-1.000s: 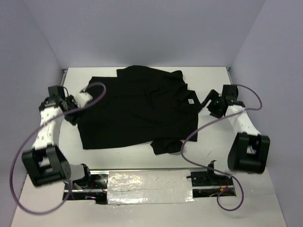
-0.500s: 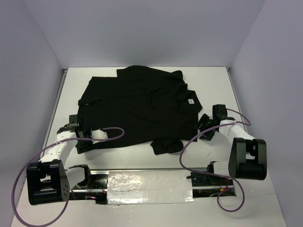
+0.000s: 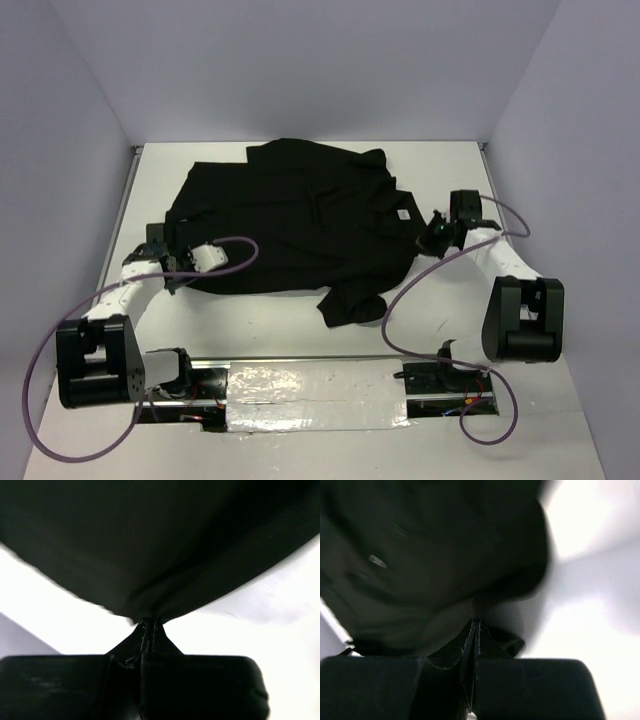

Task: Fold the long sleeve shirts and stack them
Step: Flatten the shirt out

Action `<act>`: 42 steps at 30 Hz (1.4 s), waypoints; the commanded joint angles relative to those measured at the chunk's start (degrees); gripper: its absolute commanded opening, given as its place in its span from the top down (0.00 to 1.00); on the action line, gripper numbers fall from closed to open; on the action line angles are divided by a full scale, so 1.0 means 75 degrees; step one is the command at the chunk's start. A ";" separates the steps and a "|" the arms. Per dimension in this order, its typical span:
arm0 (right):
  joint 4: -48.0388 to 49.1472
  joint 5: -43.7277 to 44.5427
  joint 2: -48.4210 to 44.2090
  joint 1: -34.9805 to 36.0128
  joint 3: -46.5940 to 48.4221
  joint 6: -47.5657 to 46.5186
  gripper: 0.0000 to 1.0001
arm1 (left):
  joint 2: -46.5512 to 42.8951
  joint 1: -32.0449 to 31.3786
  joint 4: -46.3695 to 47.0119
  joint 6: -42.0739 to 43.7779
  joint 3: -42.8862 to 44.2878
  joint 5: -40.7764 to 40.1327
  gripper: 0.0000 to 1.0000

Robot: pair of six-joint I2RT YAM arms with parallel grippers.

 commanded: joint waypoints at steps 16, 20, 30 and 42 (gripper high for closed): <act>-0.1273 0.1556 -0.0636 0.1477 0.0825 -0.1100 0.11 | 0.0218 -0.0043 -0.0352 -0.0804 0.0595 0.0991 1.00; -0.0771 0.0691 -0.1890 0.2943 -0.0783 -0.0318 0.09 | 0.0089 -0.0043 -0.0235 -0.0910 0.0443 0.0944 1.00; -0.0032 0.1533 -0.0547 0.5406 -0.1114 0.0657 0.08 | -0.0087 -0.0184 -0.0469 -0.0769 0.0407 0.0605 1.00; -0.3528 0.0995 -0.2919 0.5758 -0.1080 0.1009 1.00 | -0.0731 -0.0266 -0.1463 0.0365 0.0384 -0.0052 1.00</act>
